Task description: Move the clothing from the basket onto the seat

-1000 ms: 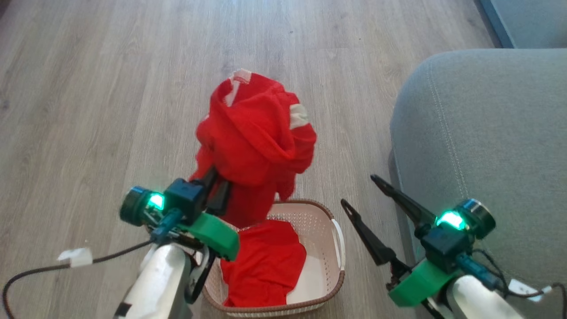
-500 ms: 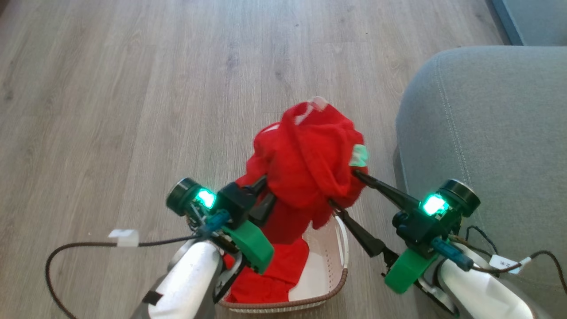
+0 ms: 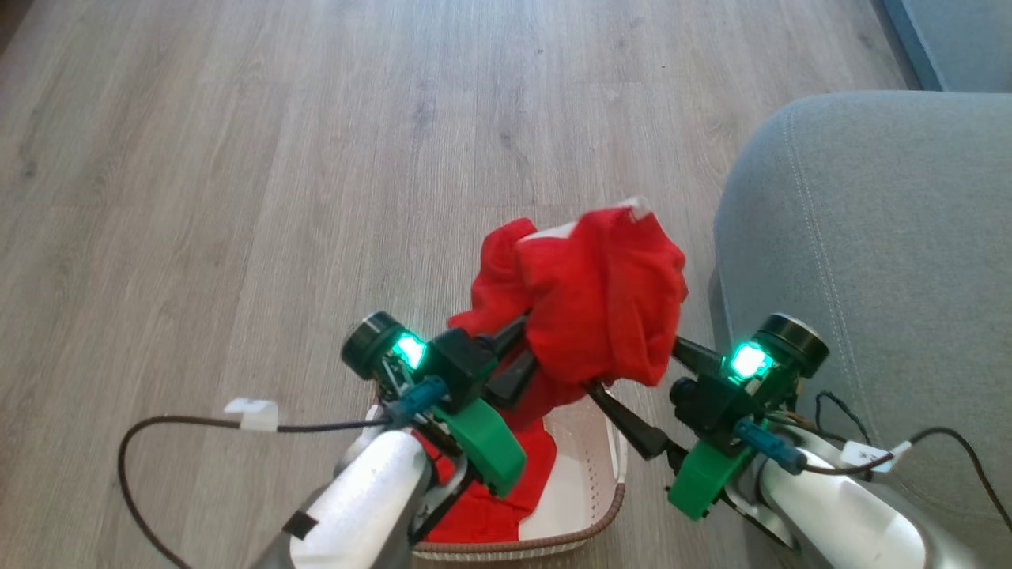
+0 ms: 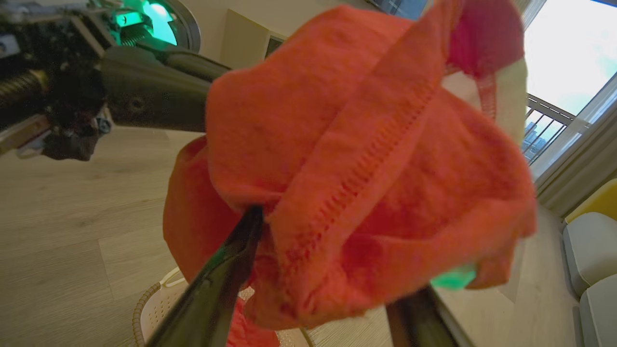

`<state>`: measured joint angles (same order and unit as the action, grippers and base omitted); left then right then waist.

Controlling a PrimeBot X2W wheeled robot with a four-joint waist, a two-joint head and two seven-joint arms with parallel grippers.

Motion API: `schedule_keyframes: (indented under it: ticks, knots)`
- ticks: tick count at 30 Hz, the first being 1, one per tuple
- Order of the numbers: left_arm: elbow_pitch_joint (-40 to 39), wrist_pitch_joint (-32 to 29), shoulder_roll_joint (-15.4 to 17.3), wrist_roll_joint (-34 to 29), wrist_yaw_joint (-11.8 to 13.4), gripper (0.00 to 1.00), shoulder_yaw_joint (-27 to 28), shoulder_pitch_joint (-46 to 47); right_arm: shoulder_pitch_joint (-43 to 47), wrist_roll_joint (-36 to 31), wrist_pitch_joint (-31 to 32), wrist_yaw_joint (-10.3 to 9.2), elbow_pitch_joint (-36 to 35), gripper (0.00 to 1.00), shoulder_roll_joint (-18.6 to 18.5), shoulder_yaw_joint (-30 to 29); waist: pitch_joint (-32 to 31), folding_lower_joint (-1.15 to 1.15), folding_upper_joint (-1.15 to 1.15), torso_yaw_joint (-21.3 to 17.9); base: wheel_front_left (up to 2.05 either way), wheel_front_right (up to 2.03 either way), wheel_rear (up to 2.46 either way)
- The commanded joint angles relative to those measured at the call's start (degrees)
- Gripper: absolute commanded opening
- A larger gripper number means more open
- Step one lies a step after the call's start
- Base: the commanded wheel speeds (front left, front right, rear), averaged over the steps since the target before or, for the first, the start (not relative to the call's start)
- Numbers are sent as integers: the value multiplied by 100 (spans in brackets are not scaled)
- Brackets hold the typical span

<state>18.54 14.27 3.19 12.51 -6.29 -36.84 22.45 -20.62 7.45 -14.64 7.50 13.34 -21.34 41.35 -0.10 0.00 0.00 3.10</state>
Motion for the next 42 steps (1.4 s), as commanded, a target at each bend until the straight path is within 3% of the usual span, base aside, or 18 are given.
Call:
schedule_keyframes:
  ticks: [1,7,8,9,19,20,21,22,24,42]
  knots:
    - [-244,51,-29,33,23,0,140,349,-213,-27,-36,-1,-138,100,60,24,-4,0,0,2,0,0,0]
    - [-359,53,-30,308,130,0,-145,352,-335,-75,-36,-1,-51,100,223,139,0,0,0,24,0,0,0]
    - [-359,54,-30,336,154,0,-184,357,-313,55,-36,-1,-3,68,273,148,-2,0,0,31,0,0,0]
    - [-357,55,-30,362,179,0,-216,363,-338,135,-36,-1,-23,0,316,123,-2,0,0,37,0,0,0]
    - [-388,71,-31,490,382,0,-236,327,-187,289,-36,-1,-318,0,414,-379,-58,0,0,131,0,0,0]
    - [-418,71,-31,465,413,6,-195,318,-157,291,-36,-1,-346,0,420,-453,-72,0,0,138,0,0,0]
    - [-466,71,-31,444,449,33,-137,299,-127,285,-36,-1,-376,0,427,-529,-83,0,0,141,0,0,0]
    - [-527,72,-31,432,476,48,-72,272,-101,273,-36,-1,-409,0,435,-605,-92,0,0,144,0,0,0]
    - [-599,72,-31,455,511,100,83,172,-45,250,-36,-1,-476,0,456,-766,-110,0,0,148,0,0,0]
    - [-691,73,148,-78,501,100,1250,-927,600,415,-36,-1,-680,0,417,-2296,-177,0,0,175,0,0,0]
